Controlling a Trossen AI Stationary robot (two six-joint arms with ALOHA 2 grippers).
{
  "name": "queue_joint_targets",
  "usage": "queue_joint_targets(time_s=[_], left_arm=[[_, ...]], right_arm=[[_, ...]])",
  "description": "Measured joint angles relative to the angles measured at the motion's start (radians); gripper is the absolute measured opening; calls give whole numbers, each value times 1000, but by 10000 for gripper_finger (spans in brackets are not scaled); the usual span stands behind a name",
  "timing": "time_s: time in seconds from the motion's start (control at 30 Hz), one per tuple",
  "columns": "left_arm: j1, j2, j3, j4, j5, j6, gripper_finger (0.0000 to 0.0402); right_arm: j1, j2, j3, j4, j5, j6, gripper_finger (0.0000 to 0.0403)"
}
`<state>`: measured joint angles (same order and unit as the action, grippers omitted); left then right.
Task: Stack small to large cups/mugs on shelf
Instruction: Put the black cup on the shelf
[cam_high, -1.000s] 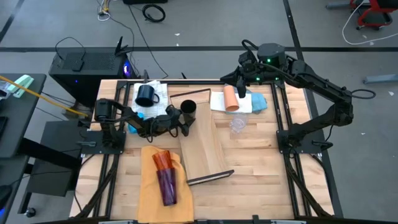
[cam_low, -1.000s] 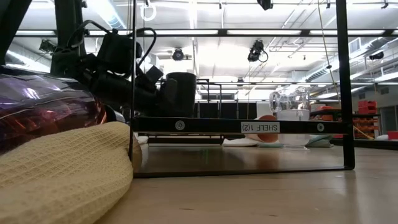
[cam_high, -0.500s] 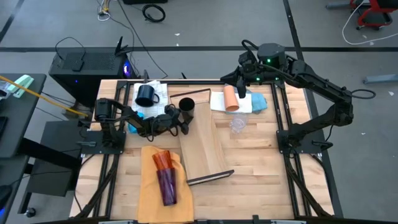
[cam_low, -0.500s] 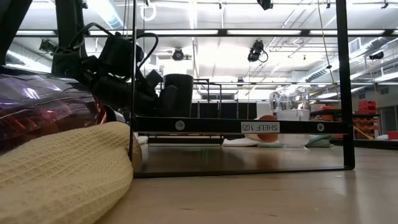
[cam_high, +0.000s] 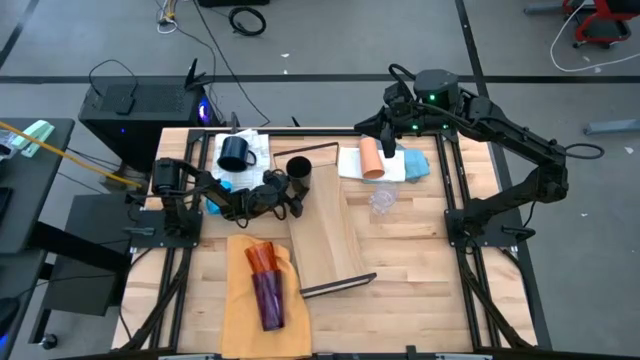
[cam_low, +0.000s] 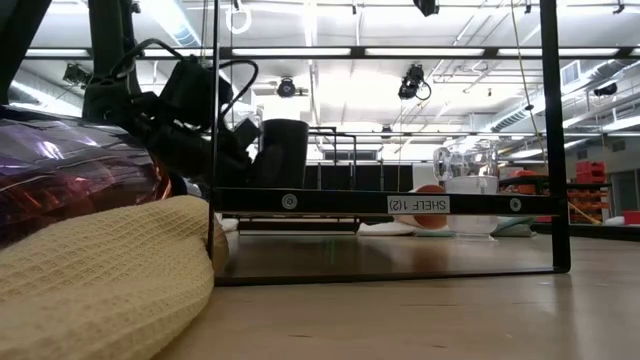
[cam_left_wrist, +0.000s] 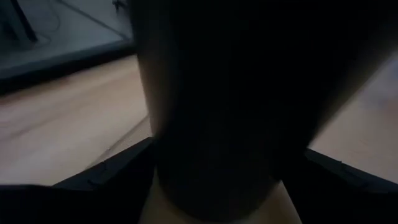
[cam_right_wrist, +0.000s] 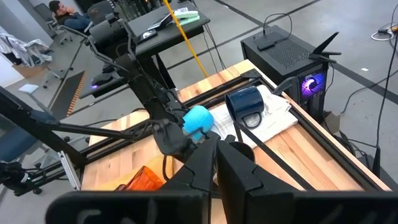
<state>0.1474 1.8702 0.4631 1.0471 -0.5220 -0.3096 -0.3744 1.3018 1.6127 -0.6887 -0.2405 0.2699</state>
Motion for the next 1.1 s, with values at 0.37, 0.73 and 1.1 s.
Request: queue_joint_targets(time_s=[0.37, 0.73, 1.1], left_arm=[[-1, -1, 2, -4, 1, -29, 308], [-18, -120, -3, -175, -11, 0, 314], [-21, -146, -122, -93, -65, -82, 318]], right_arm=[[0, 0, 0, -2, 0, -2, 24], [0, 0, 0, -3, 0, -11, 24], [0, 0, 0, -2, 0, -11, 24]])
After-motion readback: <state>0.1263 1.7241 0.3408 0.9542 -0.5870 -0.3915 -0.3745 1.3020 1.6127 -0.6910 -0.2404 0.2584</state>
